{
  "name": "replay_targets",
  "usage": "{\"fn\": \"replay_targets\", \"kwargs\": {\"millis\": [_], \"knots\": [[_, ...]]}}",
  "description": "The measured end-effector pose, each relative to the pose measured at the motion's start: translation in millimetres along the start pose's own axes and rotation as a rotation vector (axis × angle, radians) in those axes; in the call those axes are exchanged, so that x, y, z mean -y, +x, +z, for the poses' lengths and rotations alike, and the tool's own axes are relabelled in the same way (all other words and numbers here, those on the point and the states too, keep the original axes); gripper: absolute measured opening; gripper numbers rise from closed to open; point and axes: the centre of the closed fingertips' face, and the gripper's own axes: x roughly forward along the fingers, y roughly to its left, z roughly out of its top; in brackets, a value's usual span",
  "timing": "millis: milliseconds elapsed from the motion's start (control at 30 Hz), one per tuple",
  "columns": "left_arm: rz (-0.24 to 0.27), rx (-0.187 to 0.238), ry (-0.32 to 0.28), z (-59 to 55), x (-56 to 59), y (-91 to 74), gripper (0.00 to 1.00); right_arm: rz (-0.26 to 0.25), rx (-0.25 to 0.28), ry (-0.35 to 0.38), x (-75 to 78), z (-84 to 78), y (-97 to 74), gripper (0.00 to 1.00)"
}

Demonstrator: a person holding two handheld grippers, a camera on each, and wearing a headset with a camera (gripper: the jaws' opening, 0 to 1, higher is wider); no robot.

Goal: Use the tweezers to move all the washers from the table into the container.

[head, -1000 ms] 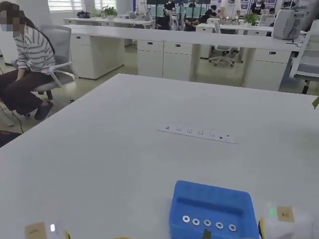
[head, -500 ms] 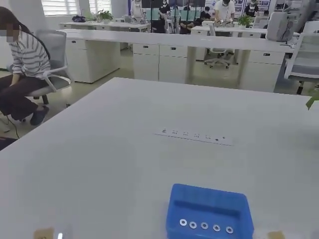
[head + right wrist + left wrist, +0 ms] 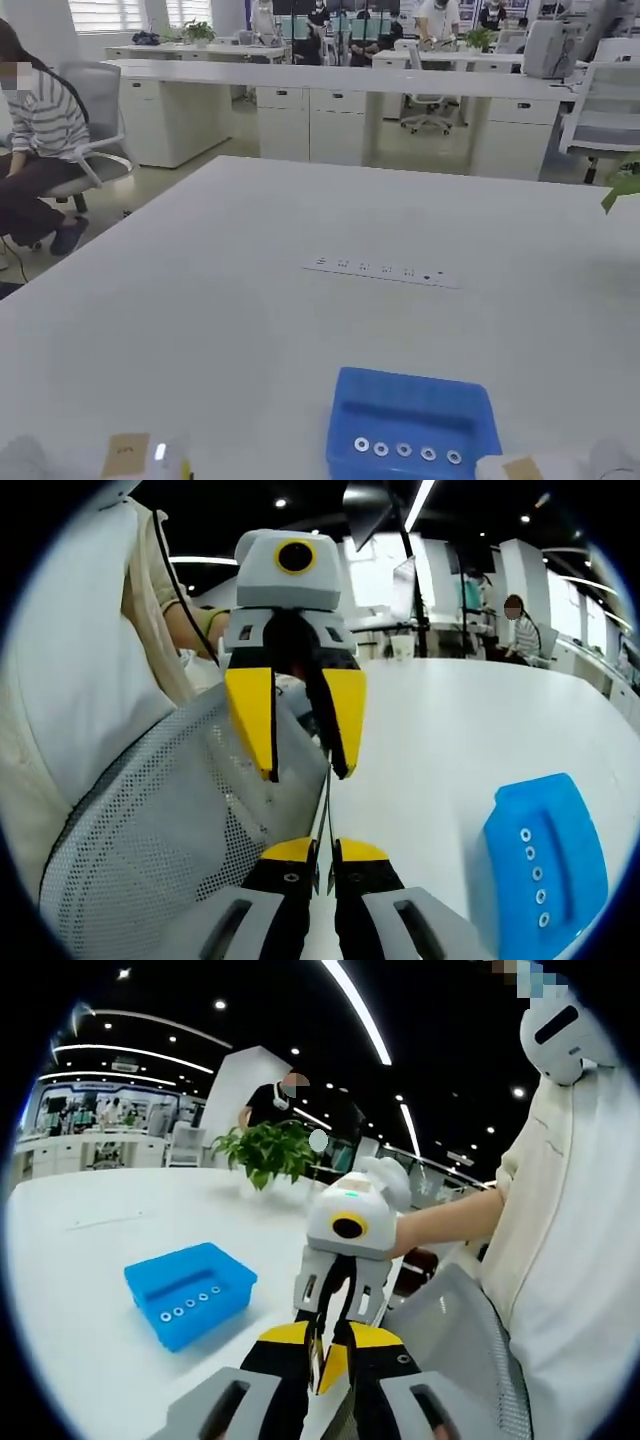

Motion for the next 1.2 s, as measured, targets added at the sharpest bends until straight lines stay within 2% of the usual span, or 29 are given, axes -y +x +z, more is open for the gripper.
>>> {"fn": "replay_targets", "kwargs": {"millis": [67, 167, 233, 400, 567, 733, 933, 1067, 1133, 1167, 1200], "knots": [[0.003, -0.007, 0.001, -0.7, -2.7, -0.4, 0.08, -0.003, -0.005, -0.007, 0.5, 0.5, -0.8, 0.04], [-0.001, 0.001, -0.006, 2.5, -5.1, -1.9, 0.06, -0.012, -0.046, -0.050, 1.0, -2.4, -2.4, 0.04], [-0.006, -0.001, 0.002, 4.0, -5.5, -1.5, 0.05, -0.010, -0.054, -0.064, -0.7, -0.5, -2.0, 0.04], [-0.024, -0.026, 0.030, 3.5, -3.8, 1.7, 0.00, -0.024, -0.053, -0.080, 1.5, 2.6, -1.9, 0.04], [-0.024, -0.049, 0.052, 0.8, -5.4, 2.6, 0.00, -0.043, -0.053, -0.085, 4.0, 2.6, -4.8, 0.04], [-0.032, -0.098, 0.108, -1.6, -7.6, 1.1, 0.00, -0.062, -0.059, -0.085, 6.2, -0.1, -8.5, 0.04], [-0.044, -0.201, 0.195, -8.4, -11.8, 2.4, 0.00, -0.101, -0.075, -0.082, 10.8, -6.7, -12.7, 0.04], [-0.036, -0.335, 0.279, -24.2, -18.1, 3.1, 0.00, -0.146, -0.118, -0.098, 15.9, -16.7, -15.5, 0.03], [-0.031, -0.370, 0.327, -27.9, -19.4, 5.0, 0.00, -0.164, -0.129, -0.100, 18.7, -20.2, -17.2, 0.03], [-0.038, -0.425, 0.344, -35.0, -19.4, 4.1, 0.00, -0.161, -0.133, -0.099, 18.1, -21.3, -17.3, 0.03], [-0.037, -0.459, 0.374, -38.6, -21.1, 4.1, 0.00, -0.164, -0.140, -0.101, 17.8, -23.1, -17.0, 0.03]]}}
